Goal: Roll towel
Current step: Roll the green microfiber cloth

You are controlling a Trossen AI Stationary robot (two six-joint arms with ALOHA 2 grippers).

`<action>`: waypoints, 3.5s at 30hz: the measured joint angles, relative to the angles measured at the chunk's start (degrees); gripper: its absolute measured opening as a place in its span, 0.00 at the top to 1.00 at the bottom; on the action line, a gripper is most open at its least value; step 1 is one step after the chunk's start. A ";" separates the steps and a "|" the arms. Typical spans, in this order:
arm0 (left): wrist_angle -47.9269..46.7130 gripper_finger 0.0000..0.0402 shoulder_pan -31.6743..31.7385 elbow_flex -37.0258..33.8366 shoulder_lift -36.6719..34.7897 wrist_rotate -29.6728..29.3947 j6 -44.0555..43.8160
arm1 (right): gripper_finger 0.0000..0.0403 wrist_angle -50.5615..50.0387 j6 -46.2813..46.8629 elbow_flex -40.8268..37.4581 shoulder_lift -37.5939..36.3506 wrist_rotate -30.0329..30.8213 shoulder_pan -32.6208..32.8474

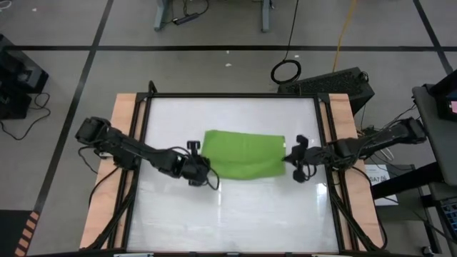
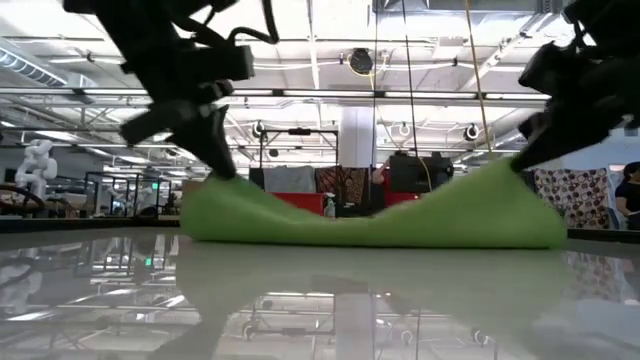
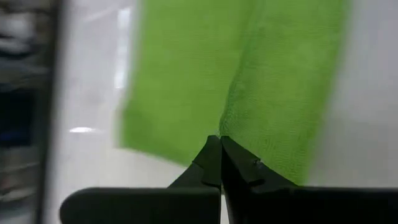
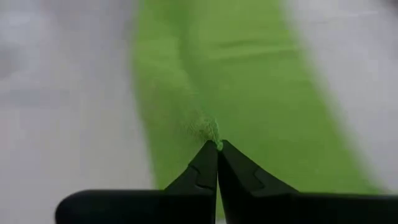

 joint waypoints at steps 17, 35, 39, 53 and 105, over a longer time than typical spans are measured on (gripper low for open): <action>5.63 1.00 17.13 2.08 -0.19 -3.61 5.10 | 1.00 -6.11 -6.66 4.74 1.35 12.83 -14.48; 8.07 0.97 20.65 2.08 5.70 4.14 6.59 | 1.00 -5.25 -3.02 4.72 9.57 -7.07 -20.35; 8.63 0.97 20.89 2.08 7.31 4.15 7.03 | 1.00 -4.02 -1.63 4.72 9.26 -13.06 -20.32; 15.54 0.96 23.52 2.08 7.80 7.17 12.60 | 0.99 -6.14 -1.87 4.70 10.95 -6.04 -25.41; 23.40 0.65 22.99 2.08 16.72 12.89 10.94 | 0.71 -7.95 18.75 4.66 19.05 -14.24 -19.14</action>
